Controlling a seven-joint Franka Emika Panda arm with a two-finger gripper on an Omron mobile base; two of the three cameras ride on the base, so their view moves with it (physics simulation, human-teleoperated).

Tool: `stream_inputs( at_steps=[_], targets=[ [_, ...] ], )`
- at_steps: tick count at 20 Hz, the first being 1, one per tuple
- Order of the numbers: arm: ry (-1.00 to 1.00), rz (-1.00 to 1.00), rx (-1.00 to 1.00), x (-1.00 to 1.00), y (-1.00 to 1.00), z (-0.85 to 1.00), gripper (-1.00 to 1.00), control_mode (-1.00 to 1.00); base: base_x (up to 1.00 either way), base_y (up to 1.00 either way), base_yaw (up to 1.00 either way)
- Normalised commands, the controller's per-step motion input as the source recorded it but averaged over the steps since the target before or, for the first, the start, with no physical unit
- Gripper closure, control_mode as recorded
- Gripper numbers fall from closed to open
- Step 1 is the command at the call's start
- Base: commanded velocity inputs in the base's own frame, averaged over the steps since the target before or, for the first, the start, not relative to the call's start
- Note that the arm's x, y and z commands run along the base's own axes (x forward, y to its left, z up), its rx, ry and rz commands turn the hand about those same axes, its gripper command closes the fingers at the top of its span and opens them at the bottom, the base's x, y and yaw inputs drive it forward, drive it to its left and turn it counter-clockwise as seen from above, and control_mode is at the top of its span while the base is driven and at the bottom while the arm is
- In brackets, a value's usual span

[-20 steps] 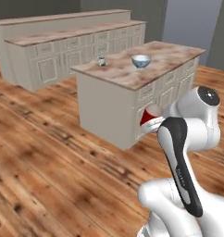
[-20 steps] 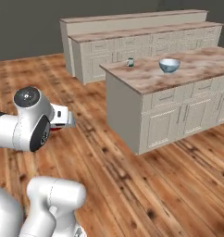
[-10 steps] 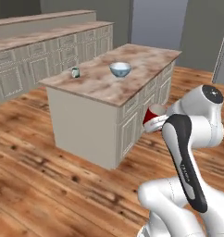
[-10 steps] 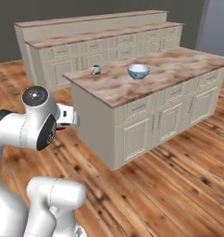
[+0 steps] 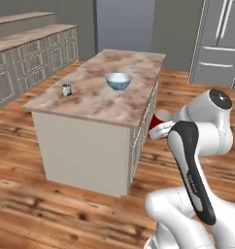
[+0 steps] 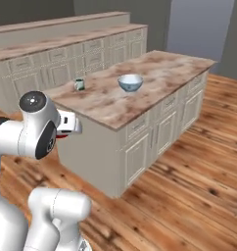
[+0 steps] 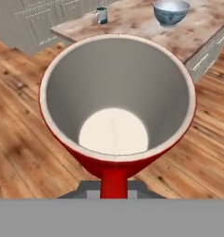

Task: Clear the mugs and bowl far away from the sink.

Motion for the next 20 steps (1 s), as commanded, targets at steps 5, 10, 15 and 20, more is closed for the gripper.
stream_inputs(
  at_steps=[5, 10, 15, 20],
  targets=[
    [0.0, 0.0, 0.0, 0.0, 0.0, 0.0, 1.0, 1.0, 1.0, 0.59, -0.46],
    [0.0, 0.0, 0.0, 0.0, 0.0, 0.0, 1.0, 1.0, 1.0, 0.47, -0.43],
    [0.0, 0.0, 0.0, 0.0, 0.0, 0.0, 1.0, 1.0, 0.95, 0.43, -0.33],
    [0.0, 0.0, 0.0, 0.0, 0.0, 0.0, 1.0, 1.0, 0.32, 0.12, -0.06]
  ],
)
